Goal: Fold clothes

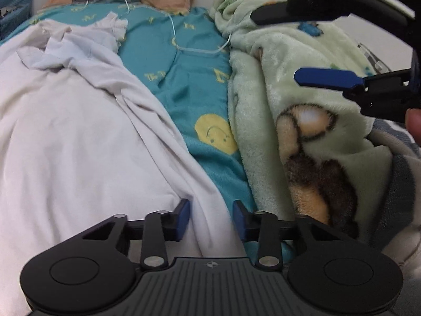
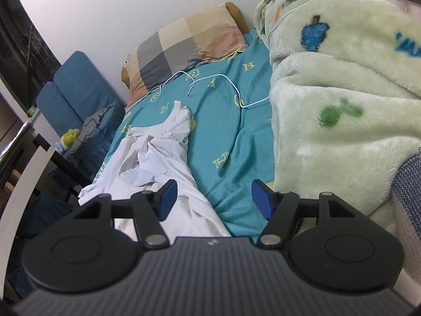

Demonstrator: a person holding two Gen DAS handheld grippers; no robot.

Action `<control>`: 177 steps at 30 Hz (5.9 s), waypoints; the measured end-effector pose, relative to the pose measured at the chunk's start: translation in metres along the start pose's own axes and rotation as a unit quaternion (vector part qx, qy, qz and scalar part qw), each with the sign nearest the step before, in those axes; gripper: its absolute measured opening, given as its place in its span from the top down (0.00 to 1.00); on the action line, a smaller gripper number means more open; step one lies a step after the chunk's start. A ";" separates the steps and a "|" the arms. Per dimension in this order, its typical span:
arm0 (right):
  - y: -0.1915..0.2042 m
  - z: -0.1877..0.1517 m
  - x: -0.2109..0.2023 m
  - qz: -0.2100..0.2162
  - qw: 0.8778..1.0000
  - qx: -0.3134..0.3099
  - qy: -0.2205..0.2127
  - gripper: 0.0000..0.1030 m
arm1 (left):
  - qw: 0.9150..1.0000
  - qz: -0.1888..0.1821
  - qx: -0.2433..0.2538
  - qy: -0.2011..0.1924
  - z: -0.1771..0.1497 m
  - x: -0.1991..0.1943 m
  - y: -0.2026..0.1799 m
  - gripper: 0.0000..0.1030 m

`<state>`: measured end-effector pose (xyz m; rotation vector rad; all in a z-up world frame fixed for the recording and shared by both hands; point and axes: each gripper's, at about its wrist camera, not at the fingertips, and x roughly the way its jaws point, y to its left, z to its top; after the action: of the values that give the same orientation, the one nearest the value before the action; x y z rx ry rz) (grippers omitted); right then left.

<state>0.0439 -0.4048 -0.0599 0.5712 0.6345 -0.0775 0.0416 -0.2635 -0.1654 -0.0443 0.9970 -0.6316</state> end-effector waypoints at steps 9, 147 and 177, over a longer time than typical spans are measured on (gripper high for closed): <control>0.001 -0.003 0.004 0.002 1.000 -0.001 0.004 0.36 | 1.000 -0.006 -0.005 -0.003 0.000 -0.012 0.006 0.97; 0.102 -0.113 0.109 0.123 0.974 -0.072 0.177 0.35 | 0.869 0.061 -0.467 -0.150 0.136 -0.113 0.458 0.56; 0.048 -0.077 0.101 0.065 0.991 0.057 0.103 0.35 | 0.994 0.060 0.018 -0.086 0.253 -0.009 0.184 0.66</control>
<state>0.0957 -0.3136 -0.1457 0.7351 0.7954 0.0699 0.3262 -0.1691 -0.0755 -0.0058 0.8149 -0.5257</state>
